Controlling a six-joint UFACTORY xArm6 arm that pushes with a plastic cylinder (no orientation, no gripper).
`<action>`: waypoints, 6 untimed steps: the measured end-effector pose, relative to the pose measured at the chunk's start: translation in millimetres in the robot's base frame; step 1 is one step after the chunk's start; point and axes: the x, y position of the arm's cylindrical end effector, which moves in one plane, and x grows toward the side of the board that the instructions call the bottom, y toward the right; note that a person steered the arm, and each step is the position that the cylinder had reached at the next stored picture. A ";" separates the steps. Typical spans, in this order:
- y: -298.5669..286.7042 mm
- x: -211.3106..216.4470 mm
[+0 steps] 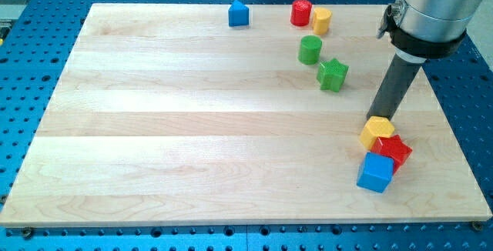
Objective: Place the green star top left to the hexagon
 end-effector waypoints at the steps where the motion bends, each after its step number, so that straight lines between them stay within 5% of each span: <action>1: 1.0 0.0; 4: 68.4 -47.3; 6: 79.9 -148.7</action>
